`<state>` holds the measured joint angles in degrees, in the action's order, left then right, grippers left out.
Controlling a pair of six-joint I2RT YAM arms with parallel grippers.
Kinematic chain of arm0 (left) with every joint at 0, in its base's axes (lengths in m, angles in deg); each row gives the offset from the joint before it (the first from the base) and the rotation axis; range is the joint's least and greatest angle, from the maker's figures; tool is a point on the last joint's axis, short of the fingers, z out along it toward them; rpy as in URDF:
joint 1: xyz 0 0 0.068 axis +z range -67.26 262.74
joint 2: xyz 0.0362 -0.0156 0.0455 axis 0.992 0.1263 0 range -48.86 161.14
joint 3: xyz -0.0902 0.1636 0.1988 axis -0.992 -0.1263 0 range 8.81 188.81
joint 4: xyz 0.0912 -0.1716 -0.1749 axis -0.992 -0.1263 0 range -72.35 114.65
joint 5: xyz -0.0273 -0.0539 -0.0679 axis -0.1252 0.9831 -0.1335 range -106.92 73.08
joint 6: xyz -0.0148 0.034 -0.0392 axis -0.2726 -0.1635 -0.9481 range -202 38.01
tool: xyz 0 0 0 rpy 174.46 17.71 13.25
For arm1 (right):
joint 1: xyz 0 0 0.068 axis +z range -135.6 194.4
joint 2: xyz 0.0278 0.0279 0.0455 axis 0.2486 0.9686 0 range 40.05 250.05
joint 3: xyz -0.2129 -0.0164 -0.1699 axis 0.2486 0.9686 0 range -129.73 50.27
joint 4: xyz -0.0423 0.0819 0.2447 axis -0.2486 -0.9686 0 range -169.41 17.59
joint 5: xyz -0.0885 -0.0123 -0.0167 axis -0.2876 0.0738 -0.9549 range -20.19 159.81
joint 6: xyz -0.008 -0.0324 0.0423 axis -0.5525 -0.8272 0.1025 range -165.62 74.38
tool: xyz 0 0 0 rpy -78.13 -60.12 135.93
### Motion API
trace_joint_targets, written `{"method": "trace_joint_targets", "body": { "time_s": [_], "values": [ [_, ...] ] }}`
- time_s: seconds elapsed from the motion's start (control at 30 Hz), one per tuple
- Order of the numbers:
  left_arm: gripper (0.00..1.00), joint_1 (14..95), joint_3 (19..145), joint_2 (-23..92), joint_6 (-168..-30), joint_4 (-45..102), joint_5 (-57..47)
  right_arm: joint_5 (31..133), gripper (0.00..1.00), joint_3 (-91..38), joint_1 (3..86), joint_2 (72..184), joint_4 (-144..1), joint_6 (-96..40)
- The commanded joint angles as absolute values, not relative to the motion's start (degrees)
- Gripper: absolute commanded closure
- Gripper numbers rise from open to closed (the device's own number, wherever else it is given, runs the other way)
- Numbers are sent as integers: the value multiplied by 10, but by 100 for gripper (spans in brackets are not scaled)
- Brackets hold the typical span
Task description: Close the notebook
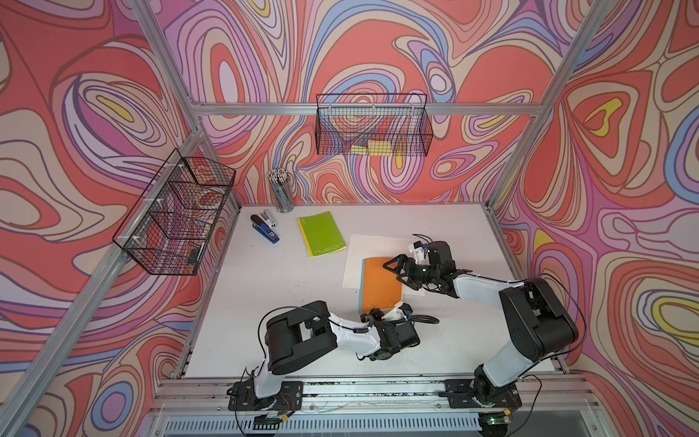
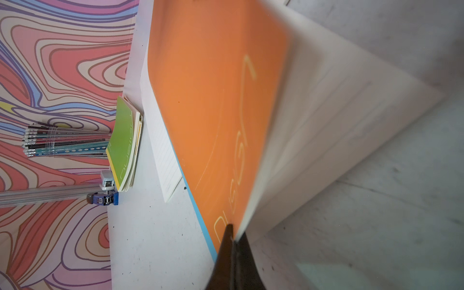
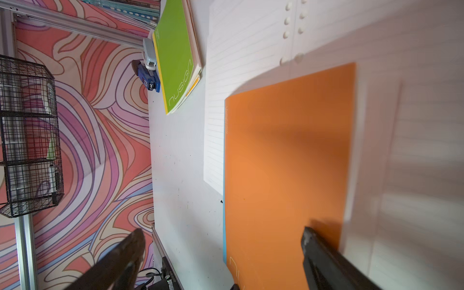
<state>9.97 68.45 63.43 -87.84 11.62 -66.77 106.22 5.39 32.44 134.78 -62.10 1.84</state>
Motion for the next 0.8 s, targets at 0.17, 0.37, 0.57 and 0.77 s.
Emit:
{"method": "trace_joint_targets", "body": {
  "time_s": [0.17,0.37,0.57,0.77],
  "values": [
    [80,92,700,630,-905,74,-691,1052,2,63,327,1366,-611,8],
    [71,81,704,616,-923,61,-694,1053,2,68,327,1377,-603,8],
    [62,63,715,610,-931,52,-680,1050,2,64,326,1380,-610,1],
    [53,40,712,568,-928,44,-617,1049,2,62,326,1386,-610,-1]
  ]
}}
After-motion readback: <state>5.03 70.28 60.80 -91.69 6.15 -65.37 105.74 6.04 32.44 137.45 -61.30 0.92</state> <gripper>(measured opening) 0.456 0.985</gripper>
